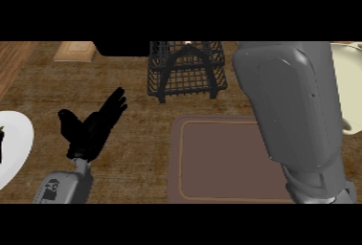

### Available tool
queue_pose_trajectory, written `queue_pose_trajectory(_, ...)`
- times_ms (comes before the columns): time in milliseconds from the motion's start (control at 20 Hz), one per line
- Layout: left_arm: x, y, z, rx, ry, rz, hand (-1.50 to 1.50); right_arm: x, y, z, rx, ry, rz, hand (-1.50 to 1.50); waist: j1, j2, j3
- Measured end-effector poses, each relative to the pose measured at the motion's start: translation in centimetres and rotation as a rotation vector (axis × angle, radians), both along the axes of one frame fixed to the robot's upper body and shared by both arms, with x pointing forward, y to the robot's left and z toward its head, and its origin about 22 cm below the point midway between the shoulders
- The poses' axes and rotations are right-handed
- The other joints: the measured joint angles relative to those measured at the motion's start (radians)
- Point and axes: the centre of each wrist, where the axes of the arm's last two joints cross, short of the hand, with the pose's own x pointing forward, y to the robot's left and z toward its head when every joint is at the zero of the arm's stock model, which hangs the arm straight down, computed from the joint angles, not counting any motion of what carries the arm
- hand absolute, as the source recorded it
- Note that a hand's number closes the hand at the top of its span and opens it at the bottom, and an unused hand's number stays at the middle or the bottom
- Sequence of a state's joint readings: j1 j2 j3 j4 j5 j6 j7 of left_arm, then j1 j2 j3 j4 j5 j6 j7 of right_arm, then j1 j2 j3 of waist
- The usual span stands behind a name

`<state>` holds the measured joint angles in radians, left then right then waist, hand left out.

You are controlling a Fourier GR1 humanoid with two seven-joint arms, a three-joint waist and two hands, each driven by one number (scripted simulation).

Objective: Pick the cupcake from the tray and place it in the tiered basket

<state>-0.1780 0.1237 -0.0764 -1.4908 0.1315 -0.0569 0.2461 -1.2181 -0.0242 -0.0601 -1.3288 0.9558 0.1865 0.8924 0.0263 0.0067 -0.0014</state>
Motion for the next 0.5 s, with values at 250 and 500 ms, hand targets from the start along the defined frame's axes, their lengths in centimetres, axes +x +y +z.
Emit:
queue_pose_trajectory(250,0.3,-0.3,0.0,-0.001,-0.006,-0.002,0.0,3.5,1.0,-2.5,0.05,0.005,0.021,1.5,0.002,0.002,0.0)
queue_pose_trajectory(500,0.2,-0.6,-0.1,-0.001,-0.003,-0.007,0.0,6.1,2.0,-4.4,0.097,0.018,0.021,1.5,0.013,0.005,0.001)
